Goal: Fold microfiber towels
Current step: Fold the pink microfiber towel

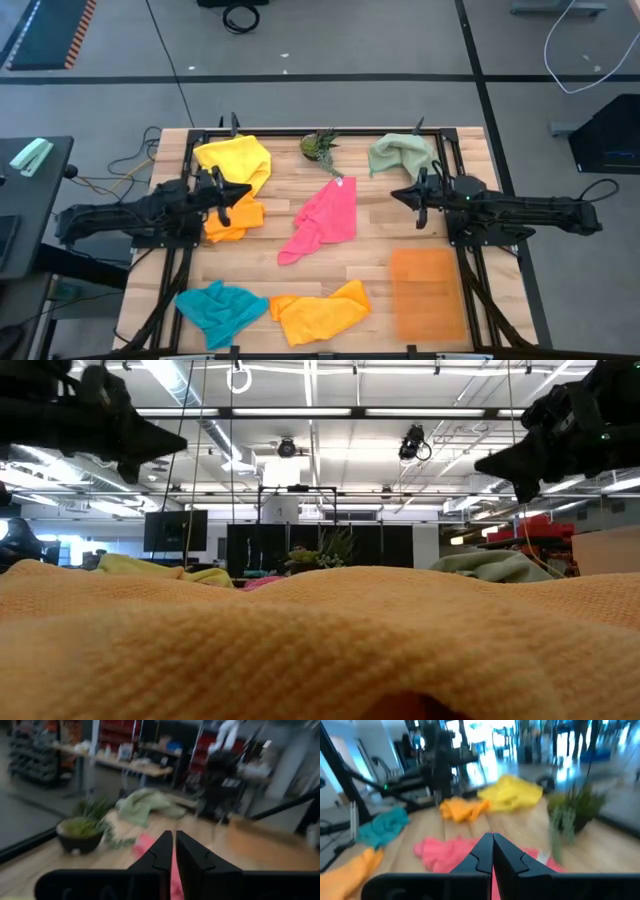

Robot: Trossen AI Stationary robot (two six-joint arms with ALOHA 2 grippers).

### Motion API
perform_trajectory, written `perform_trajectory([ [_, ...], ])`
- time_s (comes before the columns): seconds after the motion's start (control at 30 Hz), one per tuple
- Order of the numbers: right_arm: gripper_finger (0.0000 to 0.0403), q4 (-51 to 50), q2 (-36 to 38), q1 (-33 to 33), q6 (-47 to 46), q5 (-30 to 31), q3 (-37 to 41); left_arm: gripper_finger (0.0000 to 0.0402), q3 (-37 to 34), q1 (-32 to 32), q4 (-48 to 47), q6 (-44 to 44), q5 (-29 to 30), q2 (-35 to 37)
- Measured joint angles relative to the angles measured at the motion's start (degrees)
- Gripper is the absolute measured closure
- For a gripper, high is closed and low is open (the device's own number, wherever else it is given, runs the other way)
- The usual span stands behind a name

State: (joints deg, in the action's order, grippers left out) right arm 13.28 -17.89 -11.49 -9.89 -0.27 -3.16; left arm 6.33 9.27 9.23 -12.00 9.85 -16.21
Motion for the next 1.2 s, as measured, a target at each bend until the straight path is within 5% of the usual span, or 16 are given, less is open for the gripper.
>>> perform_trajectory([
  [0.23,0.0389,5.99,-3.90,0.00,-2.06,5.75,-2.57,0.0394,4.88,5.82,1.27,5.77,0.75,-16.83],
  [0.57,0.0389,-1.31,-39.53,0.87,-10.31,8.62,-22.09,0.0394,7.56,8.31,13.06,13.21,0.68,-34.27],
  [0.77,0.0361,-19.25,-56.36,-2.40,-14.16,9.33,-37.59,0.0363,7.58,8.29,14.42,12.42,0.63,-38.35],
  [1.2,0.0220,-29.66,-78.56,-8.57,-25.17,8.79,-52.39,0.0370,7.56,8.14,14.45,9.63,0.63,-39.25],
])
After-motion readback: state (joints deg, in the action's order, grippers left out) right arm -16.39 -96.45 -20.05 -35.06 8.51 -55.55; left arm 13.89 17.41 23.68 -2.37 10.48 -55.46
